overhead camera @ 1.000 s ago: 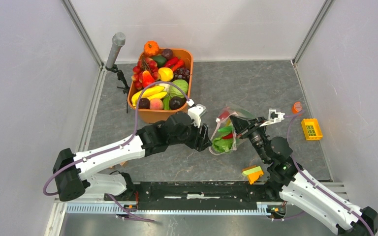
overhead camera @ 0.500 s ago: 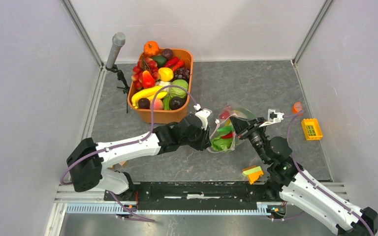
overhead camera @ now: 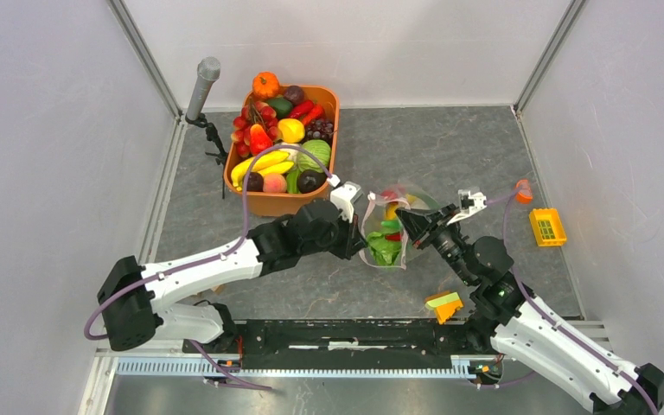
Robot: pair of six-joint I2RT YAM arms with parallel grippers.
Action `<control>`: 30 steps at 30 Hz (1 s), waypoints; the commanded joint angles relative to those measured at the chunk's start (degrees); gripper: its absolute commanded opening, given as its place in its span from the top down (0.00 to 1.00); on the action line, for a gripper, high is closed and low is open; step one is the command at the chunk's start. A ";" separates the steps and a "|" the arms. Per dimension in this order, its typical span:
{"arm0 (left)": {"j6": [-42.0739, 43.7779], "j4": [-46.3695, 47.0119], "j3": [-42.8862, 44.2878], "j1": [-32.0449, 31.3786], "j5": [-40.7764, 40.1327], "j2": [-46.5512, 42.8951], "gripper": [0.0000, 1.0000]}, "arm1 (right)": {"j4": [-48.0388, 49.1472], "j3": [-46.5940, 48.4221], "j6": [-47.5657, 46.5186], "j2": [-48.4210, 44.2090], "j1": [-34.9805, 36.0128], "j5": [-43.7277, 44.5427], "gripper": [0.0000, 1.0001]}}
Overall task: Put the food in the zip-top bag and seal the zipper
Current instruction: Adjust the zipper food storage bag at the center of the board.
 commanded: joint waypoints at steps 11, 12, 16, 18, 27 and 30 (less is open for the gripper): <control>12.47 -16.02 35.23 3.96 5.17 4.85 0.98 | -9.09 17.54 -18.98 -0.38 0.22 1.01 0.97; 12.31 -16.01 35.71 4.02 5.53 5.06 0.98 | -10.15 17.87 -18.92 -0.63 0.19 1.48 0.99; 12.29 -16.68 36.76 3.99 7.04 4.77 0.98 | -7.02 14.05 -16.87 -4.58 0.18 4.87 0.97; 12.79 -16.39 35.69 4.02 6.80 3.81 0.98 | -6.73 13.46 -16.58 -5.42 0.15 3.99 0.97; 11.86 -9.32 25.67 4.89 14.32 2.61 0.94 | -1.22 7.86 -5.68 -2.49 0.16 -3.07 0.99; 8.84 -6.42 20.73 7.50 13.70 2.39 0.78 | 2.35 3.03 0.18 -2.35 0.21 -0.56 0.99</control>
